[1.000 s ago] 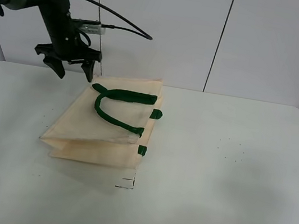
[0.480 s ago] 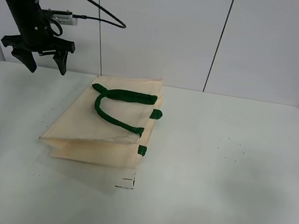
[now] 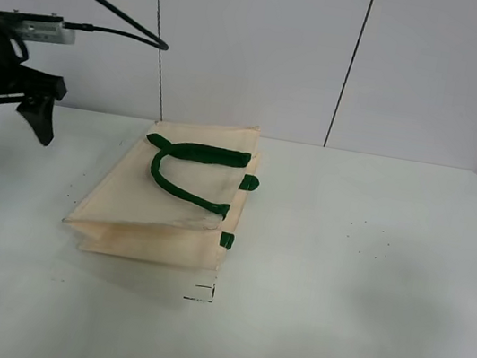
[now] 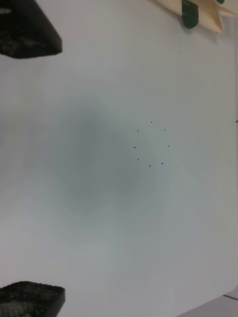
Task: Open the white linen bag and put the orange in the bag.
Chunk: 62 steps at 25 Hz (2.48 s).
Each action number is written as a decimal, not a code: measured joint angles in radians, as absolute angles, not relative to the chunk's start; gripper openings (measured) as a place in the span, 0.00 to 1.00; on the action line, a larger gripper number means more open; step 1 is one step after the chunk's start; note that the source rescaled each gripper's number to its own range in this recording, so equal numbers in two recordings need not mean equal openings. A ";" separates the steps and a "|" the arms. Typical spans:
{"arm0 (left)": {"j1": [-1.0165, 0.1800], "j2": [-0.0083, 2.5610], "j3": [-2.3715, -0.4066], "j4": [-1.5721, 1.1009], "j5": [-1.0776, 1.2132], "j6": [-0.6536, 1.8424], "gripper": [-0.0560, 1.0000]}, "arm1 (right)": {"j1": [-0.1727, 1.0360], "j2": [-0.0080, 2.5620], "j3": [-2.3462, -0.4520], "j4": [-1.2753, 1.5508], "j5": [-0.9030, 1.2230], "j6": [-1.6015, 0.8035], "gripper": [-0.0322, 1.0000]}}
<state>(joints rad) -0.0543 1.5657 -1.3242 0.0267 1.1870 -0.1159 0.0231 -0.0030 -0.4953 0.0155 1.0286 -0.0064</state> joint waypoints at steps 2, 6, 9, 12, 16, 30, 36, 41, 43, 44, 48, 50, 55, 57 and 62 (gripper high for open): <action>-0.054 1.447 -1.191 0.027 1.187 -0.116 0.93 | 0.023 -0.003 -0.495 0.015 1.029 -0.006 1.00; -0.054 1.195 -0.943 0.027 1.184 -0.088 0.93 | 0.023 -0.003 -0.495 0.015 1.029 -0.006 1.00; -0.054 1.006 -0.780 0.022 1.153 -0.051 0.93 | 0.023 -0.003 -0.495 0.015 1.029 -0.006 1.00; -0.054 0.831 -0.649 0.010 1.101 -0.010 0.93 | 0.023 -0.003 -0.495 0.015 1.029 -0.006 1.00; -0.054 0.615 -0.535 0.007 1.087 0.012 0.93 | 0.023 -0.003 -0.495 0.015 1.029 -0.006 1.00; -0.054 0.192 -0.495 -0.007 1.064 0.014 0.93 | 0.023 -0.003 -0.495 0.015 1.029 -0.006 1.00; -0.037 0.135 -0.495 -0.008 1.065 0.014 0.93 | 0.023 -0.003 -0.495 0.015 1.029 -0.006 1.00; -0.008 0.063 -0.494 -0.008 1.065 0.014 0.93 | 0.023 -0.003 -0.495 0.015 1.029 -0.006 1.00; -0.008 0.020 -0.493 -0.008 1.065 0.014 0.93 | 0.023 -0.003 -0.495 0.015 1.029 -0.006 1.00; -0.008 0.004 -0.493 -0.008 1.065 0.015 0.93 | 0.023 -0.003 -0.495 0.015 1.029 -0.006 1.00; -0.014 -0.006 -0.493 -0.011 1.066 0.015 0.93 | 0.023 -0.003 -0.495 0.016 1.029 -0.006 1.00; -0.029 -0.006 -0.493 -0.012 1.066 0.015 0.93 | 0.023 -0.003 -0.495 0.016 1.029 -0.006 1.00; -0.045 -0.006 -0.493 -0.015 1.066 0.015 0.93 | 0.023 -0.003 -0.495 0.017 1.029 -0.006 1.00; -0.045 -0.006 -0.493 -0.015 1.066 0.015 0.93 | 0.023 -0.003 -0.495 0.017 1.029 -0.006 1.00; -0.045 -0.006 -0.493 -0.015 1.066 0.015 0.93 | 0.023 -0.003 -0.495 0.017 1.029 -0.006 1.00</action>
